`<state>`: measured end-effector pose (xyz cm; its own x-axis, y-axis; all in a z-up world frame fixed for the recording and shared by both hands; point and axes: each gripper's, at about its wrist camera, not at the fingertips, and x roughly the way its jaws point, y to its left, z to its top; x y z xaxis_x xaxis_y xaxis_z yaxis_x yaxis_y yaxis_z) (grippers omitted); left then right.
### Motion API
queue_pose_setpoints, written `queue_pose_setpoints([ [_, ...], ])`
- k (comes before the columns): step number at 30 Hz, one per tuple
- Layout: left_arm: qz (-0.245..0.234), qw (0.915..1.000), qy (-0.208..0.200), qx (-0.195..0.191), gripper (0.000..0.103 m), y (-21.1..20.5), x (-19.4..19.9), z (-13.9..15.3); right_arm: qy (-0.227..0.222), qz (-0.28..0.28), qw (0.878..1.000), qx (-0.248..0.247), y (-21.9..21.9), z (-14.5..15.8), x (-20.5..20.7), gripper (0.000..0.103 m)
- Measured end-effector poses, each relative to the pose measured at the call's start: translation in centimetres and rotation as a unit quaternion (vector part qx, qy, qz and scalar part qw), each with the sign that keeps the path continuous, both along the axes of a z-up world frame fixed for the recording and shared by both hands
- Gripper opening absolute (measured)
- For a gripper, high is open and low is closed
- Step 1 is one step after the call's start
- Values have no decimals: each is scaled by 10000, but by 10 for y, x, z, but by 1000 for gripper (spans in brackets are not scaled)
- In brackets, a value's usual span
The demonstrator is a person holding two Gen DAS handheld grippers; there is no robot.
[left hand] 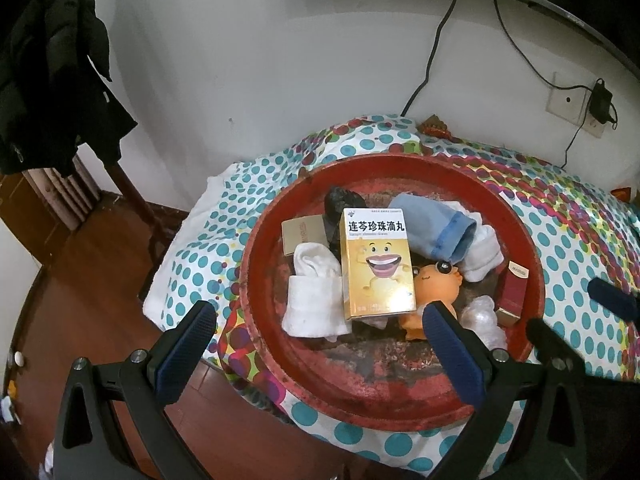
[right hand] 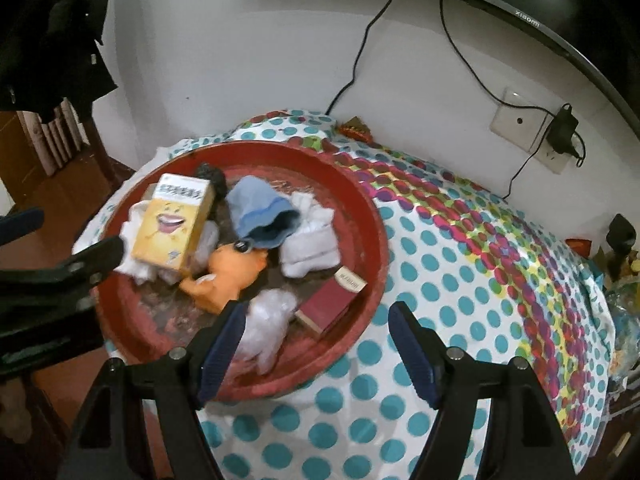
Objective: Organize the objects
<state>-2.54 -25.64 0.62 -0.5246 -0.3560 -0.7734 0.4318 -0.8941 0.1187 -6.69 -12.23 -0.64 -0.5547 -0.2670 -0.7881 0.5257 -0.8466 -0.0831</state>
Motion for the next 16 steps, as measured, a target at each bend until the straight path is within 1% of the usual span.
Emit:
queue_pose_setpoints([
  [4, -93, 9997, -3, 224, 103, -3, -1, -3, -55, 132, 9999, 17, -7, -4, 8, 76],
  [6, -238, 9991, 102, 327, 103, -2, 1, -2, -76, 146, 9999, 39, -10, -7, 10, 76],
  [8, -244, 9992, 221, 235, 103, 0, 3, 3, -54, 162, 9998, 106, -13, -9, 11, 76],
  [10, -266, 9992, 242, 161, 103, 1, 4, 5, -83, 188, 9997, 129, -15, -11, 11, 76],
  [16, -252, 9992, 164, 266, 103, 0, 4, 5, -61, 216, 9996, 143, -18, -10, 12, 76],
])
